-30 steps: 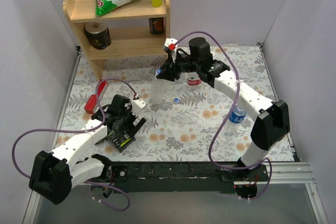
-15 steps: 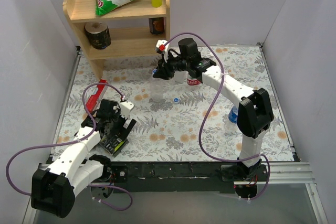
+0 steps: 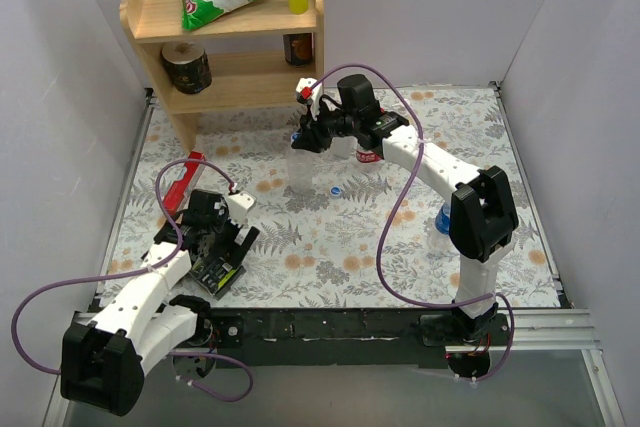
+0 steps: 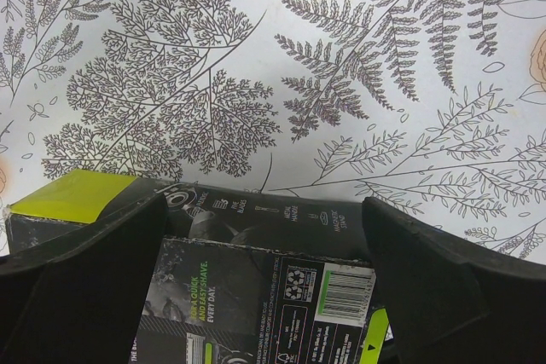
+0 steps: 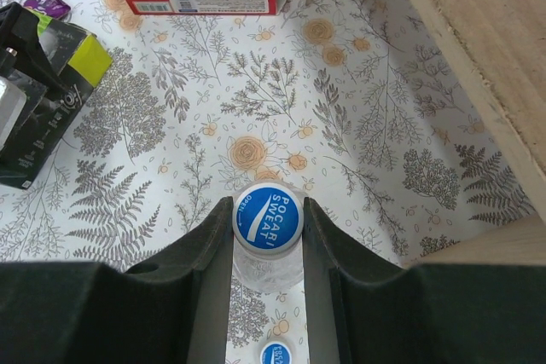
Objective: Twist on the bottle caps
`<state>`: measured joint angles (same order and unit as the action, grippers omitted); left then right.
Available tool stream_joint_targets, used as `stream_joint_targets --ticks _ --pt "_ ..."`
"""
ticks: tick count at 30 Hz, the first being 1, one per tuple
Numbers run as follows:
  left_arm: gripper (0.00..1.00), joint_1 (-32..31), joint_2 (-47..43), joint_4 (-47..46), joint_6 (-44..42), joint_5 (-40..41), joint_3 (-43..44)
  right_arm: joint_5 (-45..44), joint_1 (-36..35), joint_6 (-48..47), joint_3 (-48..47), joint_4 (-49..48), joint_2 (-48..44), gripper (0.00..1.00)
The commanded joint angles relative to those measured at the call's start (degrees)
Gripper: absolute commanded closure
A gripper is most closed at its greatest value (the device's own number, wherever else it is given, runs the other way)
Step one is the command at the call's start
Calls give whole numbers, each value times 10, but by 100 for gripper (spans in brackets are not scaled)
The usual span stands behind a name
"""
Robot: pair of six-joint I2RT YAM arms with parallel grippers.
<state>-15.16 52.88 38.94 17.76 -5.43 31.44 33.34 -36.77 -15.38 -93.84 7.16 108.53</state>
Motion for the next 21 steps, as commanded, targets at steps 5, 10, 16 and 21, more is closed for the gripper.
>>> stream_joint_targets --ticks 5,10,16,21 --pt "2 8 -10 6 -5 -10 -11 -5 -4 -6 2 -25 3 58" --pt "2 10 -8 6 -7 -13 -10 -9 -5 -8 3 -25 5 55" --pt "2 11 -4 3 -10 -18 -11 -14 -5 -9 1 -26 5 51" --pt "2 13 -3 2 -10 -23 -11 -14 -4 -9 -5 -26 5 40"
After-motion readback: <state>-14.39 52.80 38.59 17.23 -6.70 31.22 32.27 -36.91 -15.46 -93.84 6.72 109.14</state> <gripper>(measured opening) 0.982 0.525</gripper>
